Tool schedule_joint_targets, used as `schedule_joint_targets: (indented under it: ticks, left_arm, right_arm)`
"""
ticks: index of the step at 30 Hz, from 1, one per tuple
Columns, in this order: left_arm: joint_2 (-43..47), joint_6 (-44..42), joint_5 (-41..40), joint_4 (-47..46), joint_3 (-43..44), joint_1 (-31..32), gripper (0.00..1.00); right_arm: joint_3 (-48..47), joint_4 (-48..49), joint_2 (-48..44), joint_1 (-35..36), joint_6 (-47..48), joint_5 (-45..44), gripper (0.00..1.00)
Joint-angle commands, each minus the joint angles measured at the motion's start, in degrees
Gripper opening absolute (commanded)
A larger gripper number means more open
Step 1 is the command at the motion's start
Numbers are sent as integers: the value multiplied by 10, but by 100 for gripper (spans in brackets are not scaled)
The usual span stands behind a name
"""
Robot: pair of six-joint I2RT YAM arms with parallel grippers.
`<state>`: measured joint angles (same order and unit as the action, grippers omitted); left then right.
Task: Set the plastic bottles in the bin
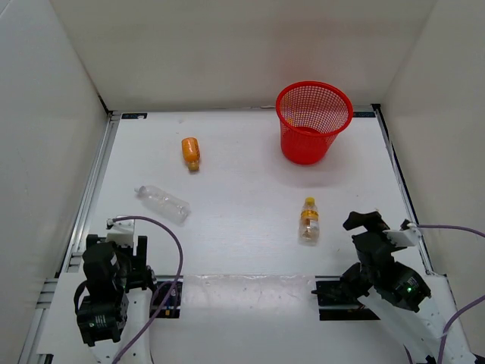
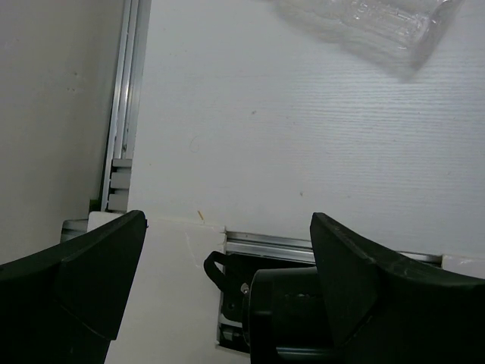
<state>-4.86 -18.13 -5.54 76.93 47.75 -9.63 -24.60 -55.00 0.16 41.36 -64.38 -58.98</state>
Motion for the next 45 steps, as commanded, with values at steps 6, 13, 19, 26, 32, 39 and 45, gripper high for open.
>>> schedule_joint_targets:
  ticks: [6,13,19,26,32,39,45]
  left_arm:
    - [-87,-81,9,0,18,0,100]
    - [-226,-17,-5,-73,28,0,100]
    - [-241,29,-38,-120,4,6,100]
    - [-241,24,-82,-133,-13,6,100]
    - [-254,13,-61,-119,-20,6,100]
    - [-254,2,-61,-119,-14,6,100]
    - [-260,2,-61,-119,-9,6,100]
  right_arm:
    - [-126,165,247,2,275,60,99]
    - [-299,110,600,8,406,305,99]
    - [-257,150,687,-31,380,348,99]
    - [-186,192,752,-87,401,417,98]
    - [-160,249,787,-92,401,449,67]
    - [-192,255,743,-76,434,476,29]
    - [-349,288,666,-57,507,536,27]
